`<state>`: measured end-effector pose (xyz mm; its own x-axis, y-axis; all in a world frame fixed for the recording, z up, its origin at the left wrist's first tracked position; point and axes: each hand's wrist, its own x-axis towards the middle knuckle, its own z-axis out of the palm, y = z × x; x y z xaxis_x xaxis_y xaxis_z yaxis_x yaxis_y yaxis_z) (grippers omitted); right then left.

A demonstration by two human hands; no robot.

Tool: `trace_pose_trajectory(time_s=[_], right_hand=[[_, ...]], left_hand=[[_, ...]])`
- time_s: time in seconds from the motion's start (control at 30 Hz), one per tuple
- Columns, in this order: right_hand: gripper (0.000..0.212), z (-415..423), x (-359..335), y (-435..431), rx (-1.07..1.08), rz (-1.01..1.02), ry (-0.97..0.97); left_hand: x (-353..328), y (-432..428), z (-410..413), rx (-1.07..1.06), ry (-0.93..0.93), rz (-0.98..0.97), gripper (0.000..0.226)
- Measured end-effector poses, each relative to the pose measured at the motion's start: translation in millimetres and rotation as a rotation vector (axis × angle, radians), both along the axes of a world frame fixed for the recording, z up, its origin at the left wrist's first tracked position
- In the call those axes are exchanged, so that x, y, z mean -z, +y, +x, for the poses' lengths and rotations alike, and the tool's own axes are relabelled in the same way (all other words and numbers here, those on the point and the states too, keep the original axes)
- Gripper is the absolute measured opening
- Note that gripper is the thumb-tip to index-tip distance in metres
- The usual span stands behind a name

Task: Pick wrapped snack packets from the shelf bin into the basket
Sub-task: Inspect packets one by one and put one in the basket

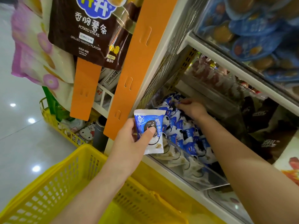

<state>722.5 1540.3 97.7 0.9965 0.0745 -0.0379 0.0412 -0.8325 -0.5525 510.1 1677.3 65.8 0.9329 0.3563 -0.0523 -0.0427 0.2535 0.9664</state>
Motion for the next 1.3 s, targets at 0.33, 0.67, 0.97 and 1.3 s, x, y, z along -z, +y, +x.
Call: trace_pose_trajectory(time_s=[0.33,0.67,0.97,1.3], right_hand=[[0.006,-75.3,-45.0,-5.4,0.011,0.541,-0.306],[0.010,-169.3,-38.5,-22.6,-0.279,0.607,0.187],[0.050,-198.7,-38.3,-11.2,-0.434,0.232,0.289],[0.013,-196.8,-37.1,-0.5,-0.322,0.538,0.095]], left_hand=[[-8.6,-1.6,-12.9,-0.019,0.045,-0.081,0.006],[-19.5,-1.9,-31.8,0.260,0.014,-0.628,0.033],[-15.6,-11.6,-44.3,0.476,0.164,-0.384,0.034],[-19.9,-6.7,-40.9,0.512,0.054,-0.529,0.051]])
